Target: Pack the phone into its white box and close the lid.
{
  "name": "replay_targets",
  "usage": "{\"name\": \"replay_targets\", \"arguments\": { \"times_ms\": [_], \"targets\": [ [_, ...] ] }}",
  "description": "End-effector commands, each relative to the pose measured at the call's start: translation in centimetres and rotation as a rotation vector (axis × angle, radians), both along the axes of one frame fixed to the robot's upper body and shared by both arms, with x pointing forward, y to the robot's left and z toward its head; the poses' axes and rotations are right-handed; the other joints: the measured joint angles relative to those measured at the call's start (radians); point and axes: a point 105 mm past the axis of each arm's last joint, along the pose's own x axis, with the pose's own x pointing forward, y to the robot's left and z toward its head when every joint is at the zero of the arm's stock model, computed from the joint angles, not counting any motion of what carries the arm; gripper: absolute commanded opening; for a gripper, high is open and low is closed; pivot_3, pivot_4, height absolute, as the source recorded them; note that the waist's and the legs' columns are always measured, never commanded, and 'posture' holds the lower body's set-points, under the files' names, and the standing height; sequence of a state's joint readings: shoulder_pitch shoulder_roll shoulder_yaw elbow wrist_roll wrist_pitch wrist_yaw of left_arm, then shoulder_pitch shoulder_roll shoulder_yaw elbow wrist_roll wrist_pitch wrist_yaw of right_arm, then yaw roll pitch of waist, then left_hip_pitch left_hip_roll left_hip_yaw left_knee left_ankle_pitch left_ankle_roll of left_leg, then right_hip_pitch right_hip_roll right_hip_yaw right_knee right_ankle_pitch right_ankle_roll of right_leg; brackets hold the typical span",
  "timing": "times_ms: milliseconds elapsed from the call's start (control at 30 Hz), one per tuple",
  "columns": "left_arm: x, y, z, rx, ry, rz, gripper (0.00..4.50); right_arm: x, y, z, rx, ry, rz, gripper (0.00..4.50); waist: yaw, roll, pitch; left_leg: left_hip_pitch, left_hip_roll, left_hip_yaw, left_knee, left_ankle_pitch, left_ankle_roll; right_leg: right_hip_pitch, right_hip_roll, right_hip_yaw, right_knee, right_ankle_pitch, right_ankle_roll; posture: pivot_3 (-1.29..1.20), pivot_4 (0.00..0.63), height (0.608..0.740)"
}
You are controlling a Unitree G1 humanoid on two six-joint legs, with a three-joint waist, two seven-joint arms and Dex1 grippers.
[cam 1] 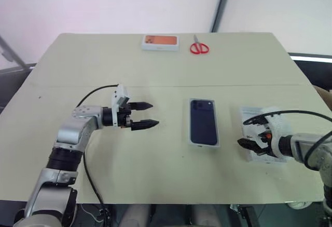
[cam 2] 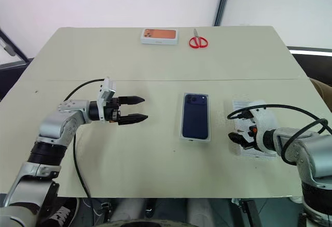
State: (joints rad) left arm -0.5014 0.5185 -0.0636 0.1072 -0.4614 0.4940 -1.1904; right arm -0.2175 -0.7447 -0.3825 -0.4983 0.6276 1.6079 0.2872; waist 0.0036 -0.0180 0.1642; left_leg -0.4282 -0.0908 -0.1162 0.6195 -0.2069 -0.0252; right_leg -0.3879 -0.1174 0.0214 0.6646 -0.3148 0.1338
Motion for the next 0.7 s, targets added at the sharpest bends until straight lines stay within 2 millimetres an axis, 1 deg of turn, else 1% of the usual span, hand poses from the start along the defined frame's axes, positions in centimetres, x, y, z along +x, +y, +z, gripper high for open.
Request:
{"name": "replay_targets", "arguments": {
  "times_ms": [33, 100, 200, 300, 400, 500, 700],
  "targets": [
    [-0.3, -0.1, 0.7, -0.015, -0.026, 0.006, 4.46, 0.8, 0.6, 0.9, 0.082, -0.046, -0.029, 4.47, -0.004, 0.000, 0.000, 0.000, 0.000, 0.000, 0.000, 0.000, 0.000, 0.000, 0.000, 0.000, 0.000, 0.000, 0.000, 0.00, 0.150, 0.740],
    [-0.3, -0.2, 0.6, -0.015, -0.028, 0.011, 4.46, 1.2, 0.9, 1.4, 0.094, -0.056, -0.032, 4.47, -0.013, 0.000, 0.000, 0.000, 0.000, 0.000, -0.001, 0.000, 0.000, 0.000, 0.000, 0.000, 0.000, 0.000, 0.000, 0.00, 0.150, 0.740],
    [-0.3, -0.2, 0.6, -0.017, -0.028, 0.021, 4.46, 1.1, 1.7, 1.5, 0.078, -0.038, -0.006, 4.47, -0.015, 0.000, 0.000, 0.000, 0.000, 0.000, -0.001, 0.000, 0.000, 0.000, 0.000, 0.000, 0.000, 0.000, 0.000, 0.00, 0.150, 0.740],
    [-0.1, -0.1, 0.7, -0.018, -0.039, 0.036, 4.46, 0.7, 2.0, 1.0, 0.076, -0.002, -0.010, 4.47, -0.015, 0.000, 0.000, 0.000, 0.000, 0.000, -0.001, 0.000, 0.000, 0.000, 0.000, 0.000, 0.000, 0.000, 0.000, 0.00, 0.150, 0.740],
    [0.0, -0.2, 0.8, -0.021, -0.042, 0.045, 4.46, 0.1, 2.1, 0.6, 0.038, 0.038, -0.004, 4.47, -0.015, 0.000, 0.000, 0.000, 0.000, 0.000, -0.001, 0.000, 0.000, 0.000, 0.001, 0.000, 0.000, 0.000, 0.000, 0.00, 0.150, 0.740],
    [0.1, -0.3, 0.6, -0.017, -0.047, 0.055, 4.46, -0.3, 2.8, 0.4, 0.040, 0.051, 0.003, 4.47, -0.017, 0.000, 0.000, 0.000, 0.000, 0.001, -0.001, 0.000, 0.000, 0.000, 0.001, 0.000, 0.000, 0.000, 0.000, 0.00, 0.150, 0.740],
    [-0.1, -0.6, 0.4, -0.015, -0.045, 0.061, 4.46, -1.4, 3.2, 0.1, 0.025, 0.108, -0.069, 4.47, -0.017, 0.000, 0.000, 0.000, 0.000, 0.001, -0.001, 0.000, 0.001, 0.001, 0.001, 0.000, -0.001, 0.000, 0.000, 0.00, 0.150, 0.740]
  ]
}}
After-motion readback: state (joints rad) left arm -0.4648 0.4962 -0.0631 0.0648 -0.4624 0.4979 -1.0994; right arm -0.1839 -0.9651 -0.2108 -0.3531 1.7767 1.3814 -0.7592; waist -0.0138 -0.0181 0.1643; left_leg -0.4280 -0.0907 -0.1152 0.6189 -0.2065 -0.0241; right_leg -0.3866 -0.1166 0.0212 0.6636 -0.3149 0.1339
